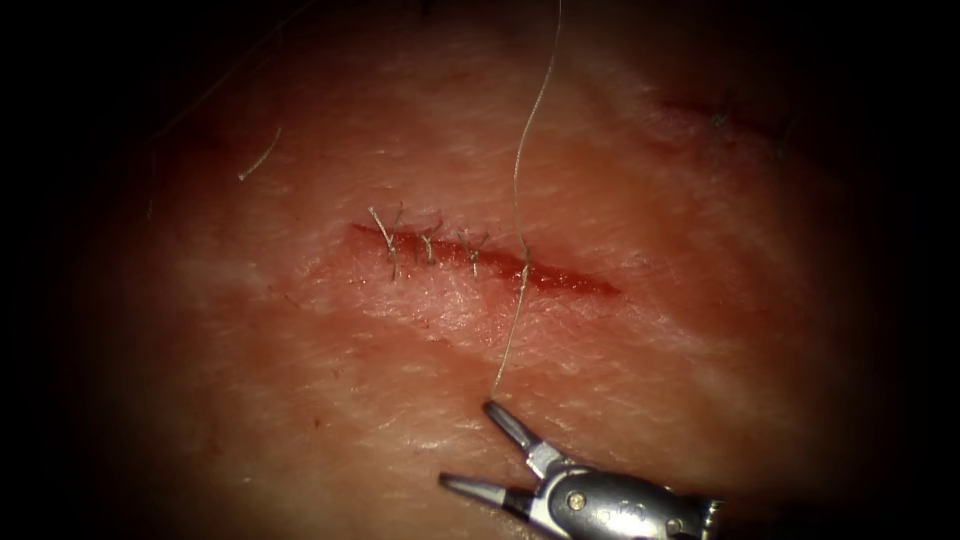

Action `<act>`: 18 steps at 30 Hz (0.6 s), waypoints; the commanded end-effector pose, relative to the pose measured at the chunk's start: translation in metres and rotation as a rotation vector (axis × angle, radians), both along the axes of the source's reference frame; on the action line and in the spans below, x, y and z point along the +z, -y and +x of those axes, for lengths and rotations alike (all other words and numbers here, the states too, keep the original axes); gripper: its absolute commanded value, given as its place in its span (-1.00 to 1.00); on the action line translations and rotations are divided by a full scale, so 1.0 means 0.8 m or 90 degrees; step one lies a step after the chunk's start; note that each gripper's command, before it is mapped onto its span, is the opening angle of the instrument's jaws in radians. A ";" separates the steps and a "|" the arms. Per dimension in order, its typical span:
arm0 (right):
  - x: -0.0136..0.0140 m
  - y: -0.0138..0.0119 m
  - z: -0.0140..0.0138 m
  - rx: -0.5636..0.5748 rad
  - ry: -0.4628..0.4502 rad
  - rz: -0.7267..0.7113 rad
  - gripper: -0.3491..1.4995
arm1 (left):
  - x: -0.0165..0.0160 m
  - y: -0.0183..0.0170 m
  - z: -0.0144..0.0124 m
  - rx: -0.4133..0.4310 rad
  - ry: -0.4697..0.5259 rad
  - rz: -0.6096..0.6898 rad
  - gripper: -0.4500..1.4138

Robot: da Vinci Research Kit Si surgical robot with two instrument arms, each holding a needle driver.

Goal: Wound Closure

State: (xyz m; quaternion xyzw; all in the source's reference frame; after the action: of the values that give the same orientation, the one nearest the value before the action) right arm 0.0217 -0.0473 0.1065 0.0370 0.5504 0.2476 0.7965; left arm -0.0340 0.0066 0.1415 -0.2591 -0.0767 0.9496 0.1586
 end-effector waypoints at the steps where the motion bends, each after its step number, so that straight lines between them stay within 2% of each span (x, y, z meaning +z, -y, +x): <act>1: -0.0019 0.0007 -0.0003 -0.023 -0.006 0.015 0.89 | -0.0004 0.0002 -0.0002 0.003 0.004 0.001 -1.00; 4: -0.0045 -0.0010 -0.0021 -0.040 -0.021 0.029 0.73 | -0.0027 0.0026 0.0009 0.011 0.009 0.006 -1.00; 8: -0.0051 -0.0053 -0.0029 -0.029 -0.028 0.041 0.71 | -0.0060 0.0063 0.0020 0.021 0.016 0.011 -1.00; 12: -0.0025 -0.0099 -0.0020 -0.018 -0.030 0.047 0.68 | -0.0095 0.0104 0.0030 0.031 0.022 0.014 -1.00; 18: 0.0043 -0.0163 0.0006 -0.005 -0.025 0.038 0.55 | -0.0136 0.0167 0.0039 0.045 0.029 0.011 -1.00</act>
State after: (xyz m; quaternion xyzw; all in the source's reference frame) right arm 0.0216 -0.0345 0.1092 0.0695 0.5574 0.2592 0.7857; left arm -0.0303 -0.0077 0.1297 -0.2767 -0.0994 0.9478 0.1239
